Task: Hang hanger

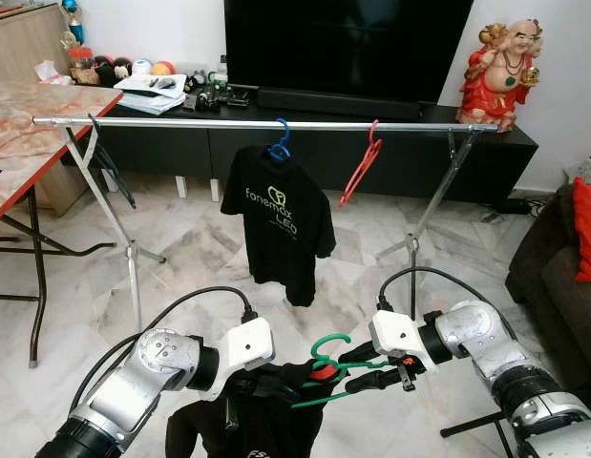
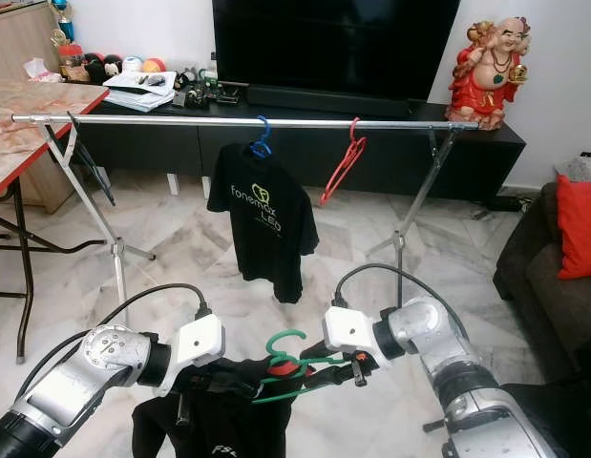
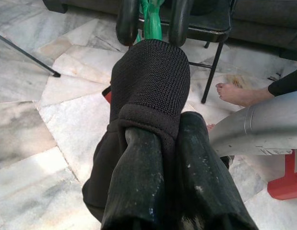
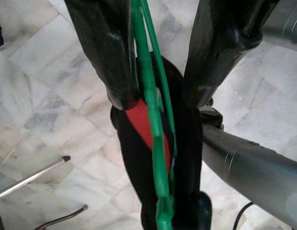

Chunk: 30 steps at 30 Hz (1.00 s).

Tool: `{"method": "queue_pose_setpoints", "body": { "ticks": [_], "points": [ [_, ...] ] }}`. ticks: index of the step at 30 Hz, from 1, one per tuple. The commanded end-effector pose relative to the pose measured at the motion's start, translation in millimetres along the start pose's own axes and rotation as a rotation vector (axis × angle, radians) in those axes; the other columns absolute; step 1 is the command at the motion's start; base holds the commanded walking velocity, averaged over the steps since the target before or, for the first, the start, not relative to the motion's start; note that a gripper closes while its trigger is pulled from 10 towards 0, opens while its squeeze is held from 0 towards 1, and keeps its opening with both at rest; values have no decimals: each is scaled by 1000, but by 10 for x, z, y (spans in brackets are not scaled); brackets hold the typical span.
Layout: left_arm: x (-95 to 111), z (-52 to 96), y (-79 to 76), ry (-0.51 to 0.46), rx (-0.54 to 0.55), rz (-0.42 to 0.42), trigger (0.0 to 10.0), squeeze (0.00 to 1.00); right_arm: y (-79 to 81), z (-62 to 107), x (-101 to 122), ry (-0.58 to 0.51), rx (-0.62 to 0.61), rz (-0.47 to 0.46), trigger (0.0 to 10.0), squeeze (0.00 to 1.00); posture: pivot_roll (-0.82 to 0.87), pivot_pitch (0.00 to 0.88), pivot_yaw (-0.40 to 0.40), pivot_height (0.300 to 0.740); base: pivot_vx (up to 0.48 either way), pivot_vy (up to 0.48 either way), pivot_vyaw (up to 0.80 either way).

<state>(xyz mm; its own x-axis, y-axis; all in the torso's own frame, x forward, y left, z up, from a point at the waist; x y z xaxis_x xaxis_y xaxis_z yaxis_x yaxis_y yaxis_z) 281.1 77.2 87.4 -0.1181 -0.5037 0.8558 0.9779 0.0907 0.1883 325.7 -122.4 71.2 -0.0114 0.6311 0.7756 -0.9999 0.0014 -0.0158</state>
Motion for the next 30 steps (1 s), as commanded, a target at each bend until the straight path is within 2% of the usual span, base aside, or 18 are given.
{"method": "queue_pose_setpoints", "body": {
  "ticks": [1,7,14,15,16,17,27,30],
  "points": [
    [117,-1,46,-19,3,-49,10000,0,-6,-12,3,4,-5,8,10000,0,105,0,-96,740,0,0,0],
    [115,-8,51,-19,6,-47,10000,0,-46,-105,39,-17,-50,2,10000,0,111,0,-96,740,0,0,0],
    [114,-9,50,-19,6,-44,10000,0,34,-120,-24,10,9,-12,10000,0,111,0,-97,740,0,0,0],
    [114,-9,50,-19,5,-45,10000,0,36,-120,-35,16,10,-12,5961,0,111,0,-97,740,0,0,0],
    [114,-9,50,-18,5,-46,10000,0,39,-120,-51,24,8,-10,941,0,111,0,-97,740,0,0,0],
    [114,-9,51,-18,5,-46,10000,0,49,-119,-75,34,11,-14,0,0,111,0,-97,740,0,0,0],
    [109,-5,68,-15,6,-48,10000,0,40,-145,-157,74,-21,-24,0,0,116,0,-95,740,0,0,0],
    [103,0,70,-13,7,-48,10000,0,23,-157,-136,57,-34,-32,0,0,116,0,-95,740,0,0,0]
  ]
}}
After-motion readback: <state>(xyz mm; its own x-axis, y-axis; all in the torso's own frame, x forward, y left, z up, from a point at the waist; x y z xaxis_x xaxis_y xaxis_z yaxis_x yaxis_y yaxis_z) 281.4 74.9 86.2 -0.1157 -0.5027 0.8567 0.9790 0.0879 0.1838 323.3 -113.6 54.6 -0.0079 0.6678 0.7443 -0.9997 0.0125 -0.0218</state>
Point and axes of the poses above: a point about 5 cm out from each wrist's last joint towards the gripper, its own z axis pointing back from the gripper into the wrist, its own x axis along the axis of the wrist's last joint, y = z × x, the point moved 5 cm from there along -z, pointing out of the wrist towards the gripper, and after that the axes turned 6 degrees about -z, right-handed, at the moved point
